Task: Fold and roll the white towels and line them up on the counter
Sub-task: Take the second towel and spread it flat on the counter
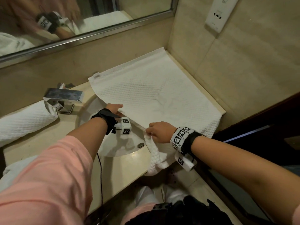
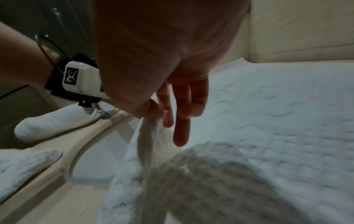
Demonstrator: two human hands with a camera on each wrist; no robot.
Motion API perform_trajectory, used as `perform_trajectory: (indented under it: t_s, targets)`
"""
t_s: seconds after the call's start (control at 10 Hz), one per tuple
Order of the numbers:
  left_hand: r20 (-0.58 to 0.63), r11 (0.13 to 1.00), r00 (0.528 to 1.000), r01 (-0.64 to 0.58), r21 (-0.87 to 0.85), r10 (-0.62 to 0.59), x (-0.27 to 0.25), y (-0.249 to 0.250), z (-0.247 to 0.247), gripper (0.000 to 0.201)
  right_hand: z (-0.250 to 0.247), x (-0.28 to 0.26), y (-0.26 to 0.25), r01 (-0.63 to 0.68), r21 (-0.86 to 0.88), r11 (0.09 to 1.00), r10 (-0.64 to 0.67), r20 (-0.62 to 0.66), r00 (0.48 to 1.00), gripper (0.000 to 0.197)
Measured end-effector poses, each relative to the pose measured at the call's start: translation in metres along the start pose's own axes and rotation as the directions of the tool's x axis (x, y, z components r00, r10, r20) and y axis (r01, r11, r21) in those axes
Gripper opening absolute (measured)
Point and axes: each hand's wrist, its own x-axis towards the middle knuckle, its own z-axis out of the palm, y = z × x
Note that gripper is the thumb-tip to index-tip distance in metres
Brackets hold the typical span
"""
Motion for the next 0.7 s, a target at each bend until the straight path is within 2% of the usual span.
perform_trajectory:
  t_s: [0.1, 0.2, 0.3, 0.4, 0.5, 0.6, 0.7]
  targets:
    - [-0.028, 0.995, 0.998, -0.056, 0.083, 0.059, 0.008, 0.007, 0.002, 0.046, -0.004, -0.005, 0.012, -0.048, 0.146, 0.988, 0.061, -0.09, 0.994, 0.015]
    - [-0.13, 0.991, 0.989, -0.047, 0.124, 0.064, 0.006, 0.013, 0.006, 0.046, -0.004, -0.008, 0.022, -0.081, 0.3, 0.951, 0.161, -0.251, 0.955, 0.019]
    - [-0.146, 0.978, 0.984, -0.075, 0.194, 0.104, 0.014, 0.03, 0.007, 0.042, -0.007, -0.011, 0.029, -0.12, 0.434, 0.893, 0.284, -0.335, 0.899, 0.021]
    - [-0.192, 0.961, 0.966, -0.122, 0.249, 0.173, 0.038, 0.036, 0.008, 0.04, -0.011, -0.013, 0.035, -0.194, 0.527, 0.828, 0.384, -0.28, 0.88, 0.019]
    - [-0.208, 0.991, 0.969, -0.121, 0.057, 0.13, 0.035, 0.041, 0.011, 0.059, -0.012, -0.018, 0.046, -0.221, 0.624, 0.749, 0.422, -0.194, 0.886, 0.015]
    - [-0.213, 0.99, 0.969, -0.135, -0.047, 0.122, 0.035, 0.048, 0.015, 0.059, -0.01, -0.025, 0.058, -0.244, 0.715, 0.655, 0.404, -0.059, 0.913, 0.022]
    - [-0.232, 0.987, 0.966, -0.135, -0.083, 0.113, 0.034, 0.058, 0.018, 0.069, -0.008, -0.028, 0.067, -0.282, 0.816, 0.504, 0.39, 0.077, 0.918, 0.031]
